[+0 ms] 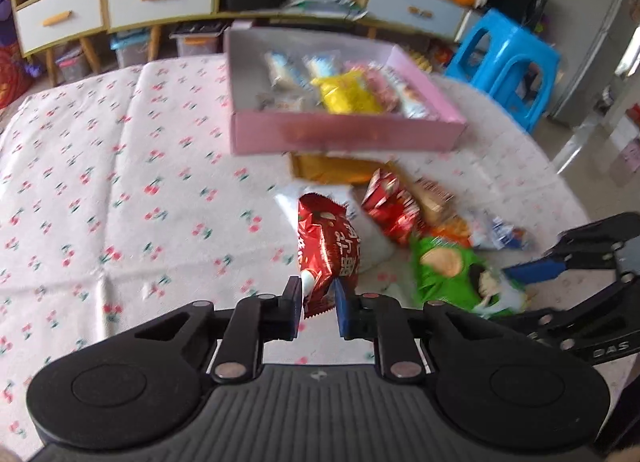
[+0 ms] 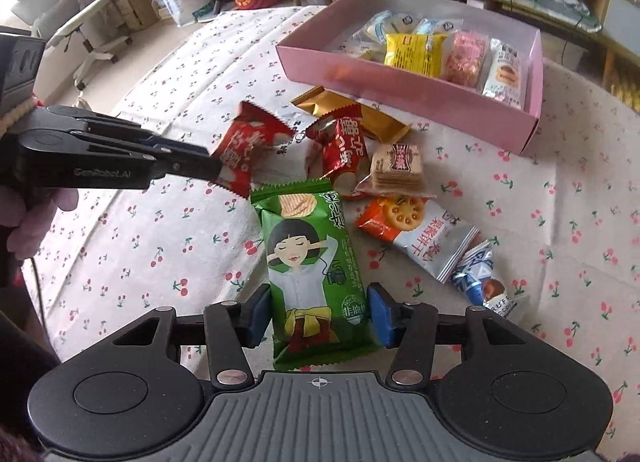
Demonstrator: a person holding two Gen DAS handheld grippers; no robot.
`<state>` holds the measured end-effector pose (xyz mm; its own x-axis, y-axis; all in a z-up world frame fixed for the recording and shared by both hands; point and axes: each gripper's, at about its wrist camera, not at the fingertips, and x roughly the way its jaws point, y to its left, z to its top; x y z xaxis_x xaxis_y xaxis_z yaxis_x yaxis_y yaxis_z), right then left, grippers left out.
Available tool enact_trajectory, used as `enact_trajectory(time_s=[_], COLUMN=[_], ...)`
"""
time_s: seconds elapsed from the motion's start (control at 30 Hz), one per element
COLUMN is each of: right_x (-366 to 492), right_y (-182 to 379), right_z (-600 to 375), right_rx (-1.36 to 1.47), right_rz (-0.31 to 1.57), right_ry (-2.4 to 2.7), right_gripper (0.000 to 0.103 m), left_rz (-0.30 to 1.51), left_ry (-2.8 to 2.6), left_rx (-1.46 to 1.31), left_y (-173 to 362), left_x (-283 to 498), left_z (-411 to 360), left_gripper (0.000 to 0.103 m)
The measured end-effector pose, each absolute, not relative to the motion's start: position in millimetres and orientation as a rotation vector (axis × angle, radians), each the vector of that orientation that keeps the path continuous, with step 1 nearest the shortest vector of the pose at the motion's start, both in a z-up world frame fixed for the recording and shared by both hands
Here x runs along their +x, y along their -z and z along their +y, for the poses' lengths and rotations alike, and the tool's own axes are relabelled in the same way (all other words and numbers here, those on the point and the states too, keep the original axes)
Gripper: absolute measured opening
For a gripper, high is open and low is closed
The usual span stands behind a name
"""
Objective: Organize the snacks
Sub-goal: 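Carry the red candy and green chip bag up toward the pink box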
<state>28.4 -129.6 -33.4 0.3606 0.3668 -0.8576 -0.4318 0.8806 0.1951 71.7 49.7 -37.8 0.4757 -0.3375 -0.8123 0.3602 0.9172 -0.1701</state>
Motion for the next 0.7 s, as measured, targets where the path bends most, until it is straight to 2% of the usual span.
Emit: enact_trajectory(time_s=[0.07, 0.1, 0.2, 0.3, 0.43, 0.57, 0.7], right_x=[27.4, 27.9, 28.1, 27.0, 23.9, 19.0, 14.5], right_y=[31.8, 31.0, 27.2, 23.1, 22.1, 24.4, 30.7], right_z=[-128.5, -128.3, -127.2, -124.9, -119.4, -111.1, -100.6], right_rx=[-0.079, -0.084, -0.083, -0.088, -0.122, -0.176, -0.232], right_rz=[1.075, 1.068, 1.042, 1.01, 0.974, 0.952, 0.948], right_ry=[-0.51, -0.507, -0.508, -0.511, -0.519, -0.538, -0.545], right_gripper=[0.057, 0.057, 0.06, 0.063, 0.063, 0.063, 0.063], left_rz=[1.003, 0.999, 0.963, 0.944, 0.936, 0.968, 0.991], left_ry=[0.397, 0.384, 0.365, 0.366, 0.335, 0.284, 0.239], left_rx=[0.034, 0.037, 0.042, 0.021, -0.003, -0.114, -0.255], left_y=[40.0, 40.4, 37.0, 33.6, 34.7, 44.0, 51.2], left_x=[71.9, 71.4, 67.6, 66.4, 68.0, 73.0, 76.4], left_z=[51.0, 52.0, 53.3, 52.4, 48.3, 52.4, 61.9], left_gripper=[0.016, 0.02, 0.033, 0.053, 0.063, 0.063, 0.054])
